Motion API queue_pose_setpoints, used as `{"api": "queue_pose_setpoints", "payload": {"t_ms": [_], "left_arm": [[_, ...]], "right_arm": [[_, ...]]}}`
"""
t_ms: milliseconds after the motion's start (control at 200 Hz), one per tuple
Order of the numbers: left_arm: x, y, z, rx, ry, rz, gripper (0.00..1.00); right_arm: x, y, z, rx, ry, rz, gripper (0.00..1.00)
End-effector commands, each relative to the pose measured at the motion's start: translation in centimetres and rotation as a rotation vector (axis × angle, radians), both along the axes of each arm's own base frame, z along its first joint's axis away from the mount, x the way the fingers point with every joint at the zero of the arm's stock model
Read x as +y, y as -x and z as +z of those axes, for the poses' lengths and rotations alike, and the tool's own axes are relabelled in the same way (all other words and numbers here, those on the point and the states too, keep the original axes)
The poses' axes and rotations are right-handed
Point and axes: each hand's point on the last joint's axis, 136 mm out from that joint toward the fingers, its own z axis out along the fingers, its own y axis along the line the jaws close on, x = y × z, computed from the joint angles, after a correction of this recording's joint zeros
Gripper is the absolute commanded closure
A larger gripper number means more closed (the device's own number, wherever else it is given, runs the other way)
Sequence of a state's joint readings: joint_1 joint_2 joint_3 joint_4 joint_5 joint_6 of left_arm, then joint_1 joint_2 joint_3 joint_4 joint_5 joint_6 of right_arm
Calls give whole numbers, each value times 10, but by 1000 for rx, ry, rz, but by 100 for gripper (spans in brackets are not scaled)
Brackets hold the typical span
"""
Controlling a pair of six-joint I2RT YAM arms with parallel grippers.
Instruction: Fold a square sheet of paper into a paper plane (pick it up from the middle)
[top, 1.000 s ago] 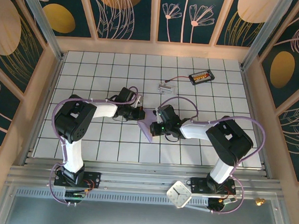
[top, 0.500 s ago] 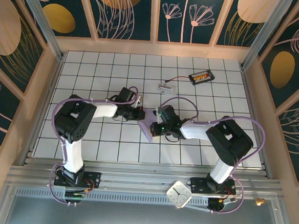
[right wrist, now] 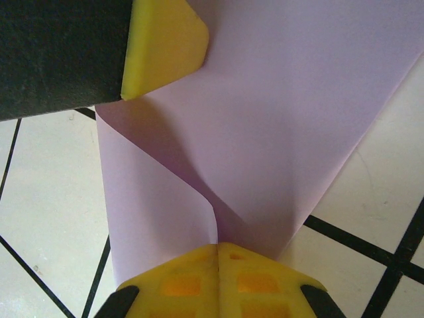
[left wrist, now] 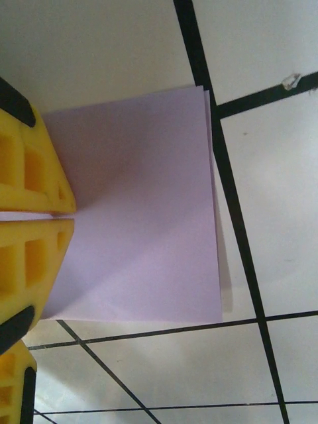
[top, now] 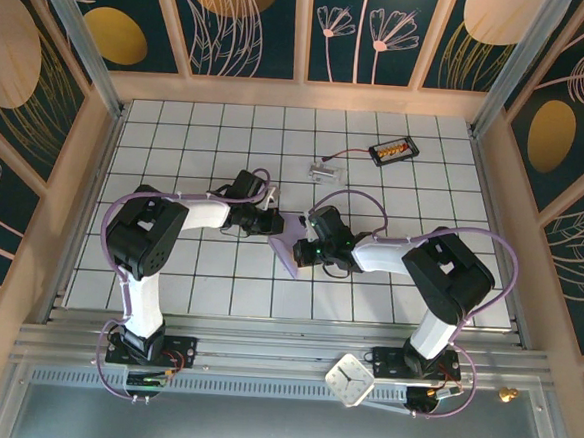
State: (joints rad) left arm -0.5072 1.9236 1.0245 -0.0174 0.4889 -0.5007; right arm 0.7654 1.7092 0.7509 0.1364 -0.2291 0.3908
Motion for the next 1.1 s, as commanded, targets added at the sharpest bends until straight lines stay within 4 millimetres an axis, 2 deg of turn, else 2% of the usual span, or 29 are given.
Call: {"api": "queue_pose_setpoints", "payload": {"t_ms": [0, 275, 415, 495, 565, 616, 626, 661, 761, 946, 1096], "left_arm": [[-1, -2, 0, 9, -21, -3, 86], [-5, -16, 15, -25, -16, 11, 71], [-7, -27, 33, -77, -13, 29, 66], [-3, -31, 48, -120, -9, 60, 66], [4, -28, 61, -143, 10, 115, 75], [7, -19, 70, -150, 59, 149, 82], [9, -16, 67, -141, 60, 155, 84], [12, -7, 77, -153, 93, 173, 89], [9, 21, 81, -146, 116, 170, 100], [-10, 76, 75, -60, 226, 145, 100], [-26, 106, 73, -27, 299, 119, 100]], "right_arm": [[-24, 12, -27, 53, 102, -25, 100], [-26, 16, -32, 69, 116, -25, 100], [-27, 18, -34, 74, 119, -27, 100], [-26, 18, -34, 77, 114, -23, 100], [-26, 19, -36, 84, 115, -24, 100], [-26, 19, -36, 85, 115, -26, 100], [-27, 19, -37, 86, 116, -27, 100], [-27, 19, -37, 86, 116, -27, 100], [-26, 19, -38, 91, 117, -29, 100], [-27, 19, -38, 91, 119, -33, 100], [-27, 18, -36, 85, 115, -35, 100]]}}
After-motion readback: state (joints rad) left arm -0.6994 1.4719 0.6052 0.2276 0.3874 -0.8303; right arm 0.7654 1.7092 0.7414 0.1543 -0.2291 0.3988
